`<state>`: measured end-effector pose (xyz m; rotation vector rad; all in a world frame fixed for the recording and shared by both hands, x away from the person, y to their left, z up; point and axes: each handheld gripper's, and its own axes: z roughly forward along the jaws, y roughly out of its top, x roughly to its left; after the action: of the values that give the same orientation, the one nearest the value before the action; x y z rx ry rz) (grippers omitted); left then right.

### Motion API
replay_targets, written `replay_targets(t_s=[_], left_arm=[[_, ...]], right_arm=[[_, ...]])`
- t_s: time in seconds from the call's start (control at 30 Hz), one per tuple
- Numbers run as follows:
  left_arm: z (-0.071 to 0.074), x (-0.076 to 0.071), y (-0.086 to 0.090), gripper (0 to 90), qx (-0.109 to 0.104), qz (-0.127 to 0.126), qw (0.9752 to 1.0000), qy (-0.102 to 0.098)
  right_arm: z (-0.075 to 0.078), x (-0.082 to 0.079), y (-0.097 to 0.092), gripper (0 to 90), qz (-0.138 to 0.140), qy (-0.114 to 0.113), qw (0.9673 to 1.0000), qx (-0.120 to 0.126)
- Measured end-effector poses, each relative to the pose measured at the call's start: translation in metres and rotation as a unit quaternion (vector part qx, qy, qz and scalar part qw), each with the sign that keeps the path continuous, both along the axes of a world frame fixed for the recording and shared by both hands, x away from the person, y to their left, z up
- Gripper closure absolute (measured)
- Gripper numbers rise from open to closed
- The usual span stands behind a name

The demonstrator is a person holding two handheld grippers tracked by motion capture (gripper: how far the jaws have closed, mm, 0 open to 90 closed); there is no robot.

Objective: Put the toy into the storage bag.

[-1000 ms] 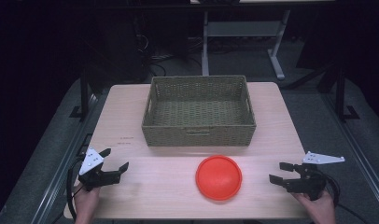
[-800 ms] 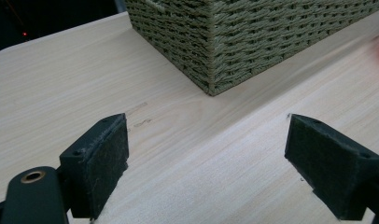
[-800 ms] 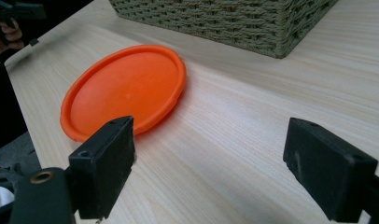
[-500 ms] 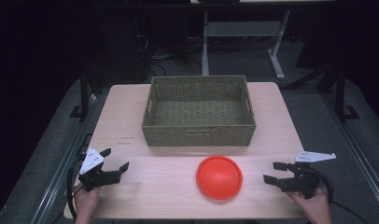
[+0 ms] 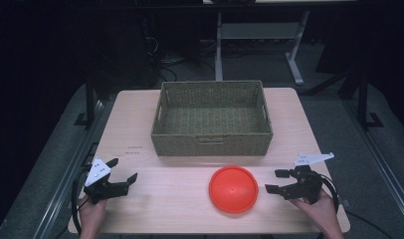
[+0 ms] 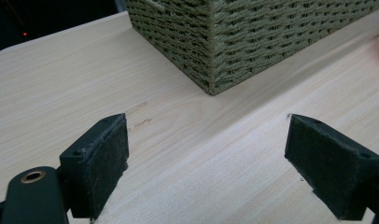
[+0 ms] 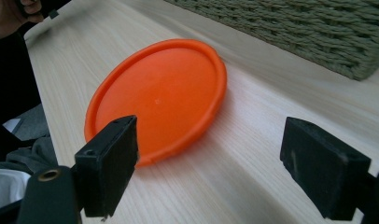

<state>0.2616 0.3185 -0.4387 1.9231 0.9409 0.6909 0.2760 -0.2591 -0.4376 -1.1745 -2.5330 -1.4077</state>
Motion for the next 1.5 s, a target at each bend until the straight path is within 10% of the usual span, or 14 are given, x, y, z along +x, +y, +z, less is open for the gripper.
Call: replay_targets(t_s=[1.5], left_arm=[[0.0, 0.001, 0.001, 13.0, 0.006, 0.001, 1.0, -0.001]], right_arm=[[-0.023, 0.05, 0.048, 52.7, 0.072, 0.126, 0.9876, -0.06]])
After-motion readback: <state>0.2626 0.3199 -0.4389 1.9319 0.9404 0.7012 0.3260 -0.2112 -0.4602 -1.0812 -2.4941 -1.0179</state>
